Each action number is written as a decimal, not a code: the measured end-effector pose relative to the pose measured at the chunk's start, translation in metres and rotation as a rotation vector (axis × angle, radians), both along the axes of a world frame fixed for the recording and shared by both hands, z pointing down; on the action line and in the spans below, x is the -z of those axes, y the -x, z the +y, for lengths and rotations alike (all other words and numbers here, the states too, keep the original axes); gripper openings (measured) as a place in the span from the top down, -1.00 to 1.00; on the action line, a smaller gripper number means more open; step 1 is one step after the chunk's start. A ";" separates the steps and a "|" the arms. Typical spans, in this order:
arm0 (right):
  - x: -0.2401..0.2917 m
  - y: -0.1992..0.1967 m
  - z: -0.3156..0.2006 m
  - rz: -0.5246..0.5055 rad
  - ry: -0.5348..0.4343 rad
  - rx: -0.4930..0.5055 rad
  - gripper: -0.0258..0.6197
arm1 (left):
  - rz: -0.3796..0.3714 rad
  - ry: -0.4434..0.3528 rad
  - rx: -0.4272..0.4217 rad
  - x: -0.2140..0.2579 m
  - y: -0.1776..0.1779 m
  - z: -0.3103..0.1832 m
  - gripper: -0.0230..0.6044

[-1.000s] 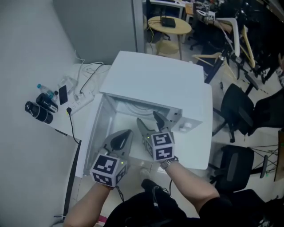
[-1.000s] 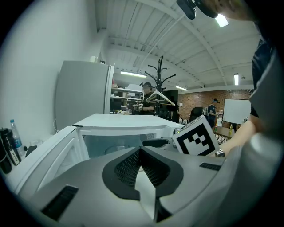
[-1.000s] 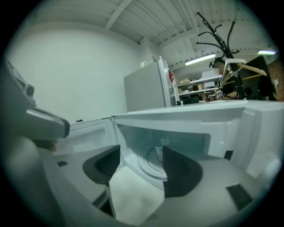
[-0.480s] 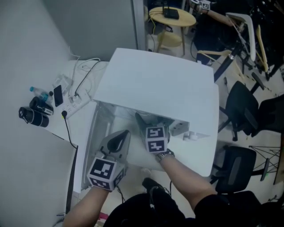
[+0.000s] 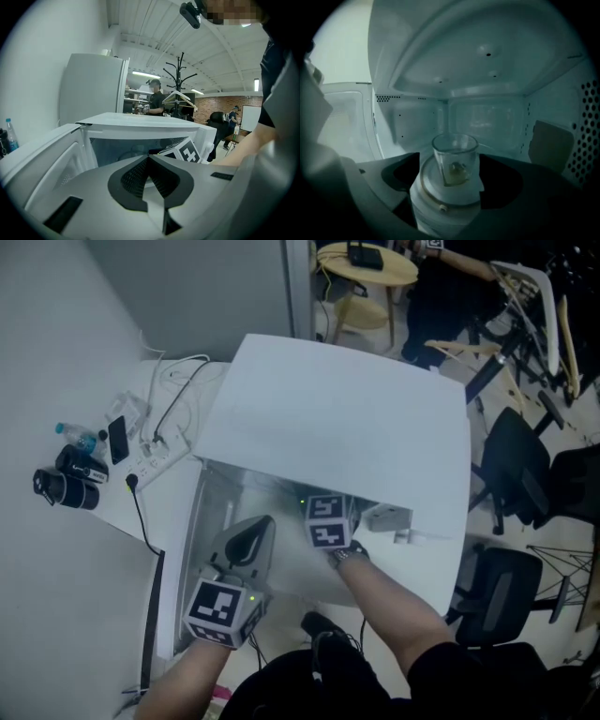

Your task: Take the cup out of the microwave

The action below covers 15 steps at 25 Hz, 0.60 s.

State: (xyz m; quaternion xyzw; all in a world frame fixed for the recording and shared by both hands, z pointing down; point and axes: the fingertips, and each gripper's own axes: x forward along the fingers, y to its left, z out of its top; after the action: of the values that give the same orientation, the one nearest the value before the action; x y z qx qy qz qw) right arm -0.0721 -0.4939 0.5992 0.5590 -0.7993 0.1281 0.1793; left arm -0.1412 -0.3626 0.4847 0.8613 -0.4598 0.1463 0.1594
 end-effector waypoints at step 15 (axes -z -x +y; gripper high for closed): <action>-0.014 0.005 -0.022 0.045 0.022 0.029 -0.40 | -0.002 0.015 0.009 -0.005 0.006 -0.003 0.94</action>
State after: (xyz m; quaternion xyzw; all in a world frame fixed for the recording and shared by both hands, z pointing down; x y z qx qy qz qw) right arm -0.0771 -0.5163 0.6129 0.5480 -0.8017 0.1217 0.2055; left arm -0.1470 -0.3661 0.4894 0.8577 -0.4629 0.1500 0.1662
